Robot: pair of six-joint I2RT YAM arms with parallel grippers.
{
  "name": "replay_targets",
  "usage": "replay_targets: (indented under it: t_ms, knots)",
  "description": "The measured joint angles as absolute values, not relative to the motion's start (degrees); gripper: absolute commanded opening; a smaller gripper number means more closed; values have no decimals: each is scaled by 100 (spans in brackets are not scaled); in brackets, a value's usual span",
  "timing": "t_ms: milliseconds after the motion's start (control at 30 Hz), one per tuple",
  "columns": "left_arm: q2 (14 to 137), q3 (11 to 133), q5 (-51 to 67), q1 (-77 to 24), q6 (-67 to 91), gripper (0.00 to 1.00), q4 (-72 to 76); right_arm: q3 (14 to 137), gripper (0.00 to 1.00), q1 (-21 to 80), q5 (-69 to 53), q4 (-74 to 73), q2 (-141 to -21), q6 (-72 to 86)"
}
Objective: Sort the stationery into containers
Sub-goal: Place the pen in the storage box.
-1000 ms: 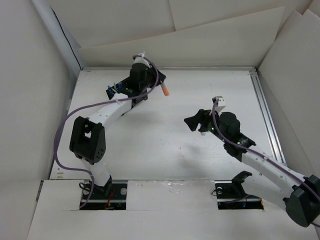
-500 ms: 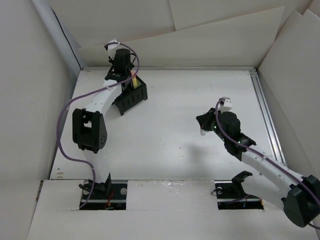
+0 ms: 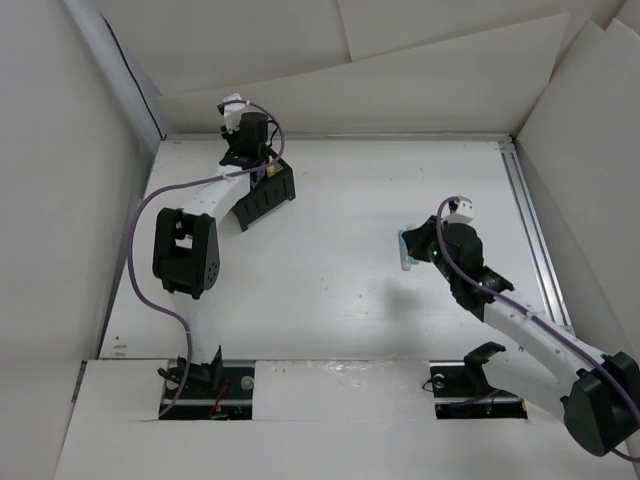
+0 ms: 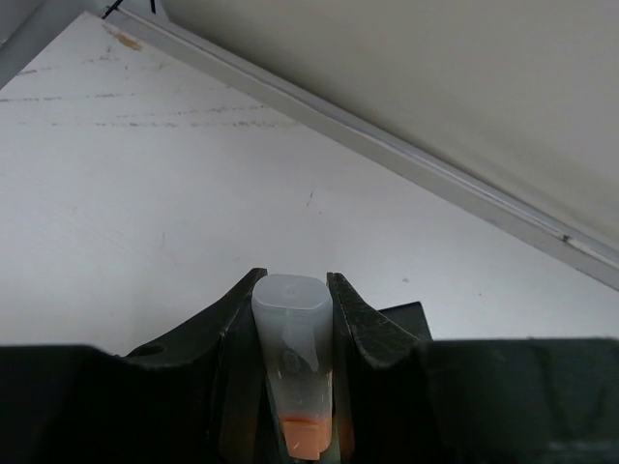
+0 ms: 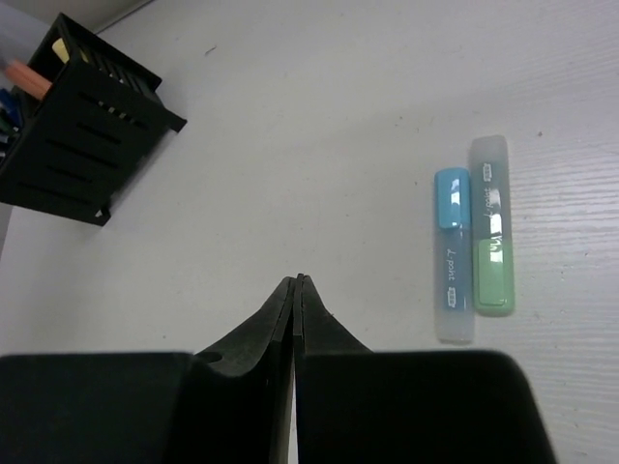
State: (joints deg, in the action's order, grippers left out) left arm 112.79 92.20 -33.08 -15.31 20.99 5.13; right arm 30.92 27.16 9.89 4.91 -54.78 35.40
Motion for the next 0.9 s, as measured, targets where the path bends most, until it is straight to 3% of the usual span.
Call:
replay_targets:
  t_ms: [100, 133, 267, 367, 633, 900]
  knots:
    - [11288, 9080, -3306, -1538, 2075, 22, 550, 3092, 16, 2696, 1085, 469, -5485, 3607]
    - [11290, 9041, -3306, -1544, 2062, 26, 591, 3092, 25, 2696, 1125, 464, -5498, 3627]
    - [11288, 8991, -3295, -1566, 2032, 36, 696, 3092, 41, 2683, 1378, 375, -5651, 3750]
    - [11288, 8984, -3234, -1579, 2016, 43, 784, 3092, 48, 2652, 1577, 161, -5946, 3885]
    - [11177, 8976, -2917, -1669, 2060, 44, 810, 3092, 58, 2626, 1721, -150, -6399, 4204]
    - [10175, 8888, -2073, -2012, 2510, 44, 1026, 3092, 56, 2626, 1708, -248, -6418, 4388]
